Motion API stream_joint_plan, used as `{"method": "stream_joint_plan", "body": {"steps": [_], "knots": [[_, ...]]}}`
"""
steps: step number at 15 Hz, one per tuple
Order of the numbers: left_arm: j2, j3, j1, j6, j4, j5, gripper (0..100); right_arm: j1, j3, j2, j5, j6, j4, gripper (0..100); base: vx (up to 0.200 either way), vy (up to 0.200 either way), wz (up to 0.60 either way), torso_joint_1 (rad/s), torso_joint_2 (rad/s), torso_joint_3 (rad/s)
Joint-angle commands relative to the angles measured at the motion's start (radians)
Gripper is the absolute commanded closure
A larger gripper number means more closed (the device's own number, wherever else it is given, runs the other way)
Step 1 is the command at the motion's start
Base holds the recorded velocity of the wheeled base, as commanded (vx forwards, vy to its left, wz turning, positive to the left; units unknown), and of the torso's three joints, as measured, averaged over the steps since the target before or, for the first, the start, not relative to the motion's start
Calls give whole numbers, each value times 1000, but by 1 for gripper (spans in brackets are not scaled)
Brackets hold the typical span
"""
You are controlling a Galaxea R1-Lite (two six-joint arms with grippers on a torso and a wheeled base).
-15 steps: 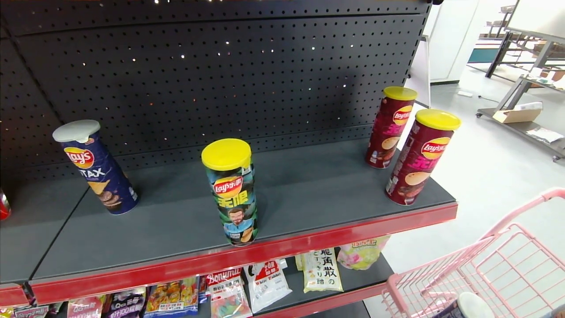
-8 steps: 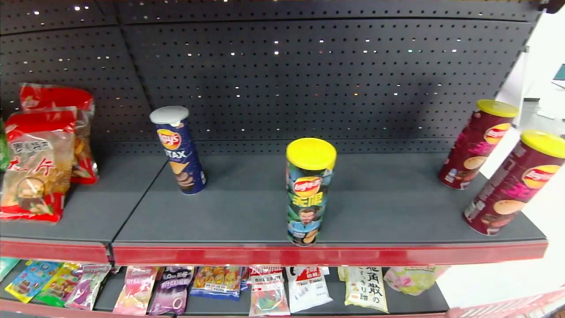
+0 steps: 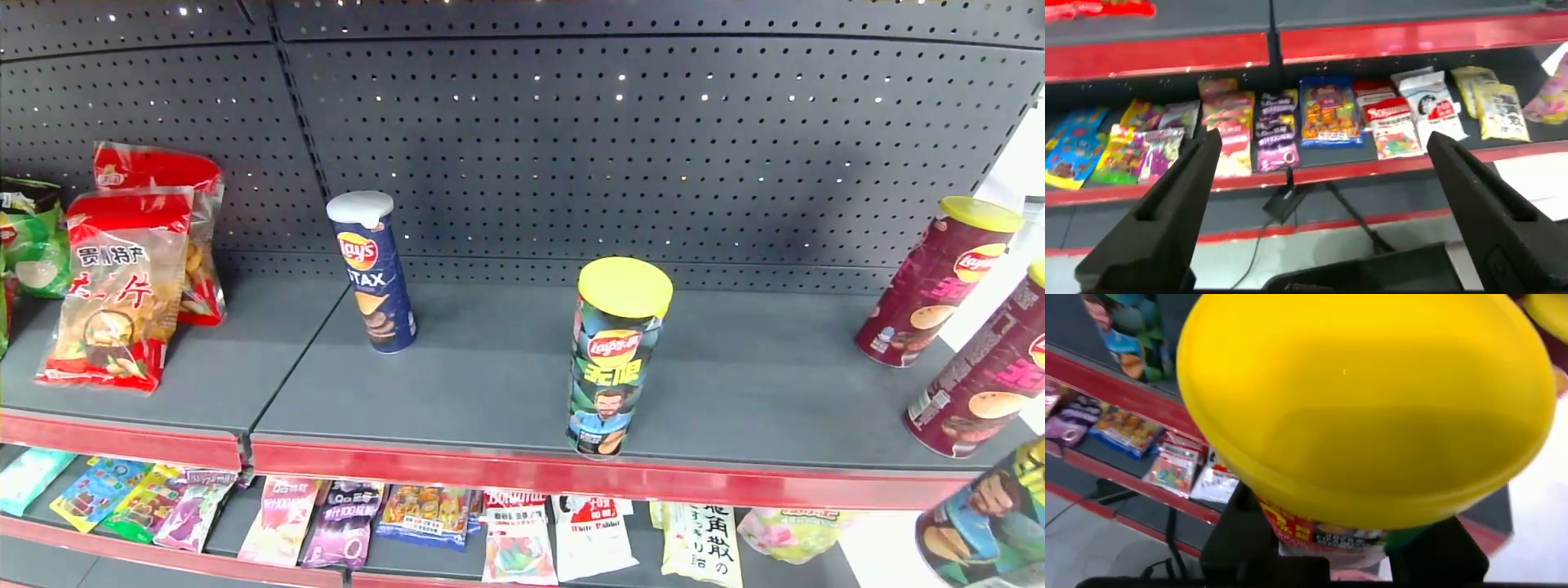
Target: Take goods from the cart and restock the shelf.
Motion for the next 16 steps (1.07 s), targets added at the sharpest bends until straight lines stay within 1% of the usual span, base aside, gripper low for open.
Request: {"method": "stream_joint_plan", "body": {"steps": [1, 3, 5, 6, 7, 9, 10, 11, 12, 13, 14, 15, 16], "knots": [[-8, -16, 45, -2, 30, 6, 0, 53, -84, 316, 120, 7, -144, 100, 0, 0, 0, 0, 0, 0], [16, -13, 201, -4, 45, -1, 0, 56, -160, 440, 140, 7, -162, 100, 0, 0, 0, 0, 0, 0], [-11, 23, 267, -2, 44, -10, 0, 56, -208, 510, 142, 7, -168, 100, 0, 0, 0, 0, 0, 0], [-97, 73, 255, 15, 36, -39, 0, 56, -234, 538, 142, 9, -168, 100, 0, 0, 0, 0, 0, 0], [-116, 116, 254, 58, 16, -63, 0, 56, -257, 561, 142, 7, -168, 100, 0, 0, 0, 0, 0, 0], [-116, 173, 254, 74, -134, -79, 0, 56, -278, 583, 142, 7, -168, 100, 0, 0, 0, 0, 0, 0], [-116, 250, 254, 82, -249, -74, 0, 56, -272, 592, 142, 9, -168, 100, 0, 0, 0, 0, 0, 0], [-116, 302, 254, 67, -361, -76, 0, 56, -268, 590, 142, 7, -168, 100, 0, 0, 0, 0, 0, 0], [-116, 323, 255, 56, -410, -85, 0, 56, -269, 592, 142, 9, -168, 100, 0, 0, 0, 0, 0, 0], [-116, 339, 255, 53, -441, -139, 0, 56, -274, 595, 152, 9, -168, 100, 0, 0, 0, 0, 0, 0], [-116, 339, 254, 58, -441, -159, 0, 54, -280, 607, 169, 7, -168, 100, 0, 0, 0, 0, 0, 0], [-116, 342, 255, 58, -442, -149, 0, 54, -286, 615, 171, 7, -170, 100, 0, 0, 0, 0, 0, 0], [-116, 343, 255, 56, -447, -111, 0, 53, -291, 621, 172, 7, -170, 100, 0, 0, 0, 0, 0, 0]]}}
